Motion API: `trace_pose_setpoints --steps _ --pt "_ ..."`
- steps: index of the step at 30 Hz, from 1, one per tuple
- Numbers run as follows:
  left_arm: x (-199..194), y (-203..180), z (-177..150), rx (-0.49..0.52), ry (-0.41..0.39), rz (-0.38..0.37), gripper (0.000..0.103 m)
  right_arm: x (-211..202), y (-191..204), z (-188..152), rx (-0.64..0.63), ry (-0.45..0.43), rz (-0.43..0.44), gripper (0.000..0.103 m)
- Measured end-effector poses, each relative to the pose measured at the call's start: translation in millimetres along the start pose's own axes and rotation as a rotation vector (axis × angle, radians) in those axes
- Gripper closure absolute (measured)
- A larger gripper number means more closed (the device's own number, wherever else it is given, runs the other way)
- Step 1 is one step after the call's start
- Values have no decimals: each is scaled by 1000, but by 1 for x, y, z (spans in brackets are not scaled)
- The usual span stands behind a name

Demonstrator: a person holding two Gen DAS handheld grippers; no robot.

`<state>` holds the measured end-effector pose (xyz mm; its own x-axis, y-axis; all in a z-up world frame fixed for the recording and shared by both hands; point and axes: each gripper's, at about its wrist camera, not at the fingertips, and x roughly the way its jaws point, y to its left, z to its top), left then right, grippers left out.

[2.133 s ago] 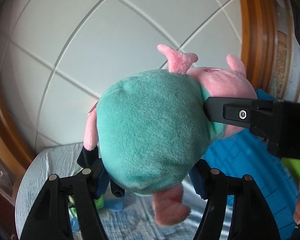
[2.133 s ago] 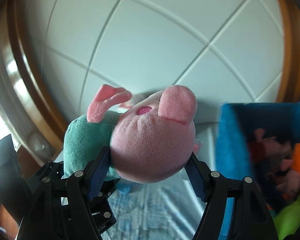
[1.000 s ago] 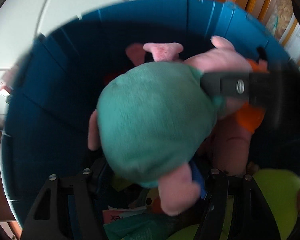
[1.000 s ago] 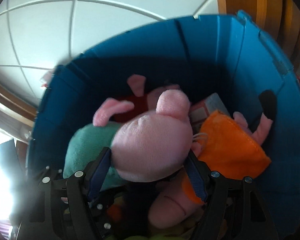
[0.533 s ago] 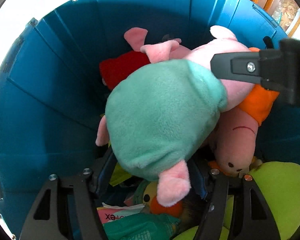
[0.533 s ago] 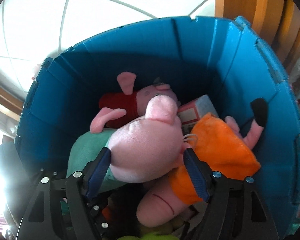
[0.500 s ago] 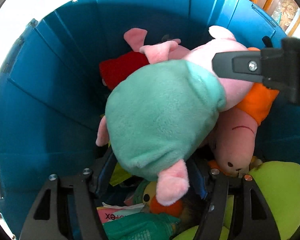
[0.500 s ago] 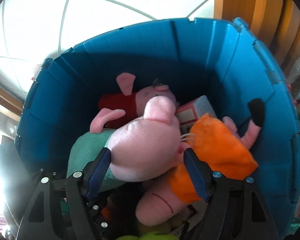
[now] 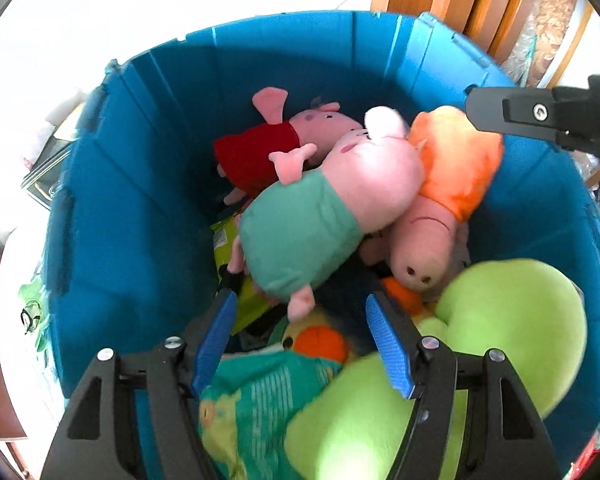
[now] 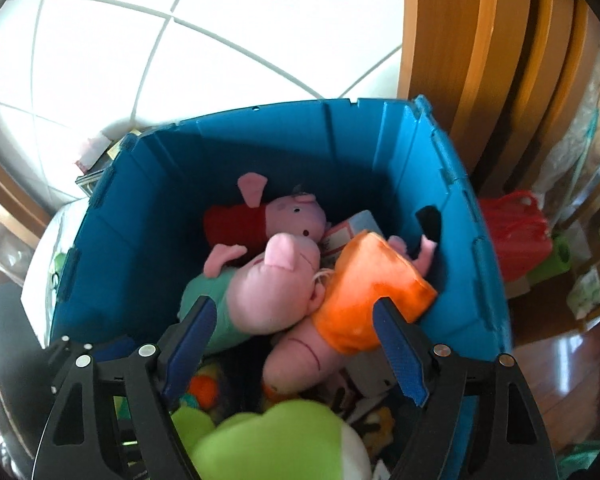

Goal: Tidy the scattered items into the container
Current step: 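Lower the George plush into the crate and open both tools, then withdraw both tools from the crate toward the green hat and white bottle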

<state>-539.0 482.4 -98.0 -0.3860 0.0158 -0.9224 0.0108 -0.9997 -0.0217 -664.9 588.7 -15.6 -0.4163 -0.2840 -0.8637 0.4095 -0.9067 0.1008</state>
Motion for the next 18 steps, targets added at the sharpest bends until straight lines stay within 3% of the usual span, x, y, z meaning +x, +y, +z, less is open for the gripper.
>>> trace_pose_setpoints --steps 11,18 --pt "-57 16 -26 30 -96 -30 37 -45 28 -34 -6 -39 -21 22" --pt "-110 58 -65 66 -185 -51 37 -87 78 -64 27 -96 -55 20"
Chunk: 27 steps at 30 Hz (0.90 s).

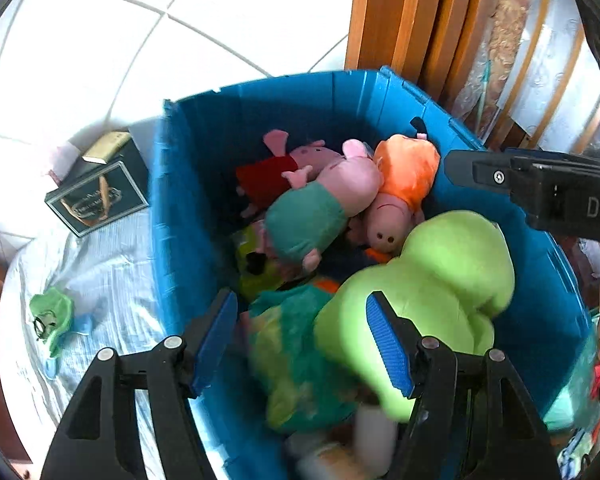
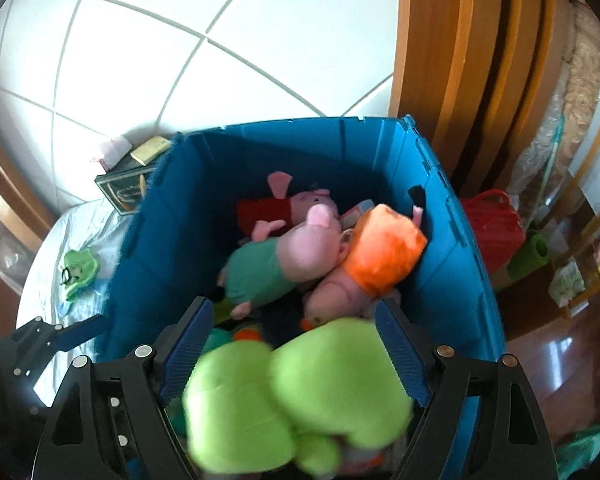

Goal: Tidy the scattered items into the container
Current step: 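Withdraw both tools from the crate toward the green hat and white bottle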

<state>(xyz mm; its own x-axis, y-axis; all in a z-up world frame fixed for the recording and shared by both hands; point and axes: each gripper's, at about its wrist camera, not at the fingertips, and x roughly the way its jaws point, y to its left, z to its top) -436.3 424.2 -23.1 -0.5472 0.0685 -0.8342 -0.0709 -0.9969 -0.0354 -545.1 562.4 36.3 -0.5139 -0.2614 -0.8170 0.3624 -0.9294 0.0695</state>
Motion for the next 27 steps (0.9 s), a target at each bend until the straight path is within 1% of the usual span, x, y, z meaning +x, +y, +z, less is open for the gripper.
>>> trace_pose_setpoints --steps 3,6,7,8,9,11,14,18,21,23,25,27 --pt "-29 31 -24 19 -35 12 37 -21 37 -16 16 -29 5 19" --pt "-59 75 -55 28 -77 46 36 -36 81 -28 19 -60 20 17" --pt "-68 91 -66 26 -90 63 30 -40 98 -32 19 -75 34 14" --pt "-77 111 -79 19 -104 85 21 -42 114 -36 19 -83 50 12" --pt "-83 128 -89 10 -114 107 21 -42 133 -39 14 -90 71 9" --pt "-90 163 -107 -15 -113 156 21 -40 169 -45 -9 -96 103 8" --pt "-94 218 -132 -63 -79 213 21 -29 221 -51 -48 -84 151 8" --pt "-99 285 -158 -142 -94 308 21 -5 280 -53 -112 -56 221 8" --pt "-98 332 -178 -220 -92 368 21 18 315 -55 -159 -29 280 8" --pt "-95 362 -192 -277 -77 406 21 39 337 -54 -192 -10 306 8" --pt "-90 384 -202 -313 -57 431 21 57 352 -54 -216 2 321 8" --pt "-86 404 -215 -346 -47 466 21 79 369 -55 -232 27 355 8"
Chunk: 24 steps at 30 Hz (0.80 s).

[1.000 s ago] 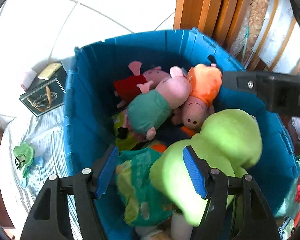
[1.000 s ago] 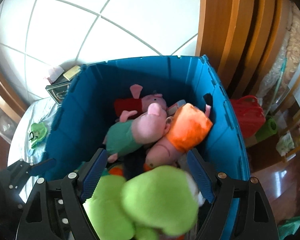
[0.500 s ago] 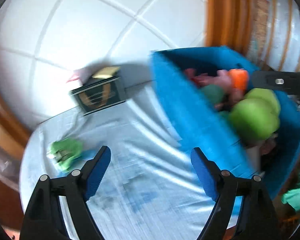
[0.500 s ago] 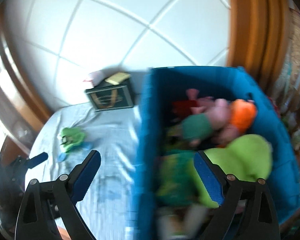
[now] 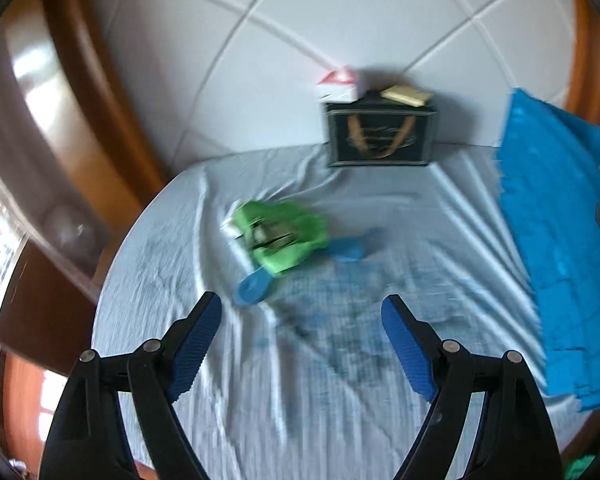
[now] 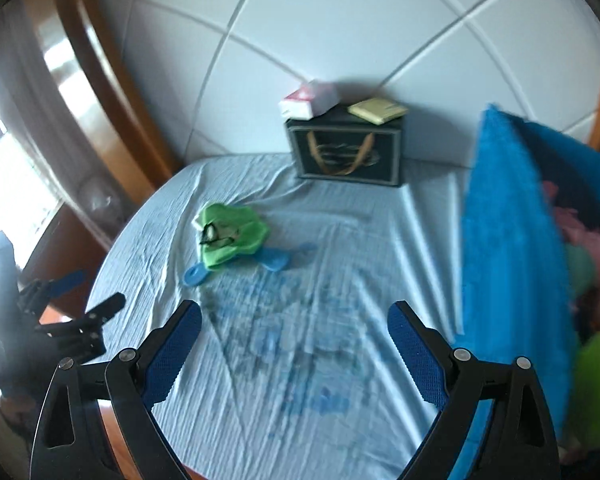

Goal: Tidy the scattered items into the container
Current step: 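Withdraw both tools from the crate toward the green hat and white bottle, then grasp the white bottle with the left tool while the right tool grasps the green hat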

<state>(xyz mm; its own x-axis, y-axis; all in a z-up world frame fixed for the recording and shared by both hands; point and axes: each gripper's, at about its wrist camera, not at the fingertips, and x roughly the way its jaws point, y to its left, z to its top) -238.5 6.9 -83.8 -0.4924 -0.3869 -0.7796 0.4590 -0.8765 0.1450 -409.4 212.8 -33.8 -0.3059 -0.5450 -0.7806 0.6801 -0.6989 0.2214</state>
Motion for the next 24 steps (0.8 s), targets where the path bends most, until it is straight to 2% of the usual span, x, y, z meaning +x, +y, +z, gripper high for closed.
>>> trace_pose_setpoints --steps 4,10,16,20,24 --pt "25 36 -15 -81 25 11 21 44 15 4 0 39 43 1" --pt "73 92 -31 -169 80 37 21 94 50 5 -23 88 69 1" --pt "118 134 -16 -118 67 18 21 150 86 13 1 112 47 1" --pt "173 167 5 -73 78 -43 21 205 116 23 43 123 -13 0" --pt "231 188 20 -19 91 -84 21 274 144 33 82 171 -80 0"
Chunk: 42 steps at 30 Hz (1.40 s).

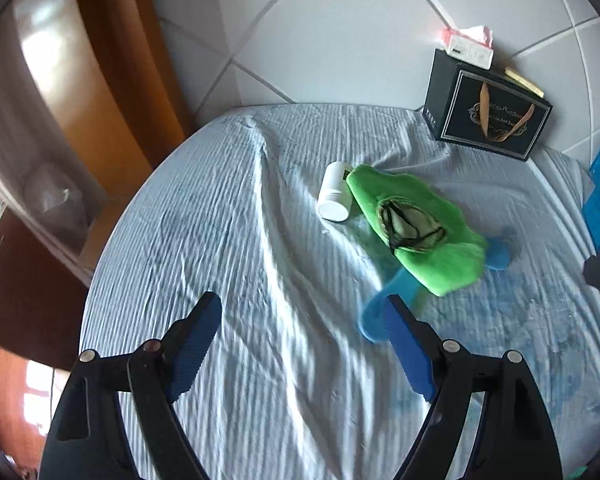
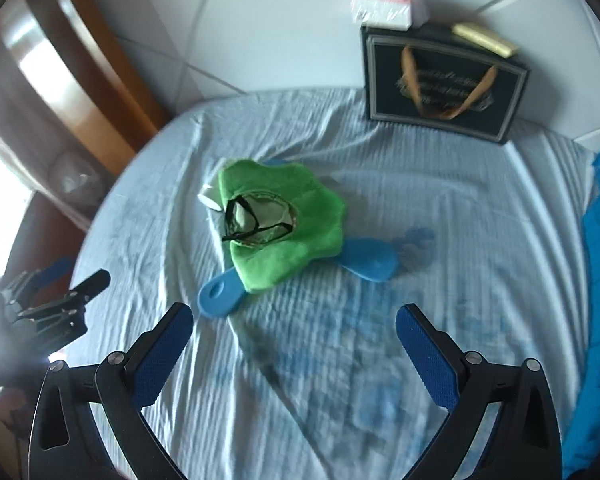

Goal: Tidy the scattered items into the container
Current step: 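Grasp the white bottle with the left tool while the right tool grasps the green hat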

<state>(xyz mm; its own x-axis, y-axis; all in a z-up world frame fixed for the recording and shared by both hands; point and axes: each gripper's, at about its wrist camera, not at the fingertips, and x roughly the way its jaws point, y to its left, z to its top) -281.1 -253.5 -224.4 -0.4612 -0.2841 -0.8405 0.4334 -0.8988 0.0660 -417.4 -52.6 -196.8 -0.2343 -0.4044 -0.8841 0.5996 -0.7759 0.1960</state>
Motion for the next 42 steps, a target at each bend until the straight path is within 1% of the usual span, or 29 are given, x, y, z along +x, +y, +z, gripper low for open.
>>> trace_pose_setpoints --steps 4,6,10,12,14,16,17,18,19,20,21,23,26,27,29,30,31,32,33,34,35,37,38,40,41,42 --pt "48 11 15 45 31 -34 21 61 24 10 19 54 -23 0" --pt "68 12 20 58 40 -53 21 85 33 14 11 63 -47 0" --pt "97 7 28 76 36 -60 21 133 47 24 -27 97 -103 0" --pt "112 3 34 86 47 -74 21 153 48 32 -46 96 -159 0" --pt "125 -1 41 99 39 -64 21 167 43 40 -66 91 -208 0" --pt "138 -7 51 92 28 -59 21 171 30 49 -31 76 -209 1" --pt "145 -10 57 82 29 -73 21 169 21 54 9 60 -202 5" --pt "150 -13 61 77 30 -85 21 164 10 58 48 36 -179 23" --pt "155 -18 66 78 26 -89 21 160 0 61 82 15 -145 53" --pt "160 -22 71 84 19 -88 21 158 -7 63 101 6 -133 64" --pt "167 -29 76 96 16 -82 21 157 -13 65 109 1 -131 70" --pt "179 -38 84 103 29 -68 21 161 -19 69 101 3 -133 70" --pt "195 -45 85 97 70 -76 21 170 -26 73 107 11 -110 70" --pt "201 -49 84 108 84 -72 21 172 -25 74 103 11 -105 67" --pt "211 -53 81 119 102 -61 26 174 -23 73 82 7 -115 53" --pt "214 -55 79 117 112 -66 28 175 -23 72 78 6 -122 37" --pt "219 -55 78 111 129 -79 33 178 -24 72 82 10 -125 27" --pt "219 -54 77 94 116 -97 40 182 -26 73 91 15 -121 25" --pt "218 -53 76 86 111 -114 44 186 -28 73 100 17 -111 24" --pt "216 -53 75 85 109 -124 52 189 -29 73 108 15 -100 22" --pt "214 -54 74 84 105 -134 58 190 -30 72 107 7 -97 21" --pt "212 -58 71 95 96 -118 58 191 -25 71 80 2 -115 21" --pt "209 -59 69 98 91 -113 58 192 -21 71 58 6 -132 24" --pt "207 -62 65 95 93 -115 58 190 -13 71 21 4 -140 44" --pt "203 -62 62 93 89 -115 58 188 -9 72 9 3 -143 48" --pt "198 -63 59 94 80 -106 58 186 -6 72 4 1 -151 56"
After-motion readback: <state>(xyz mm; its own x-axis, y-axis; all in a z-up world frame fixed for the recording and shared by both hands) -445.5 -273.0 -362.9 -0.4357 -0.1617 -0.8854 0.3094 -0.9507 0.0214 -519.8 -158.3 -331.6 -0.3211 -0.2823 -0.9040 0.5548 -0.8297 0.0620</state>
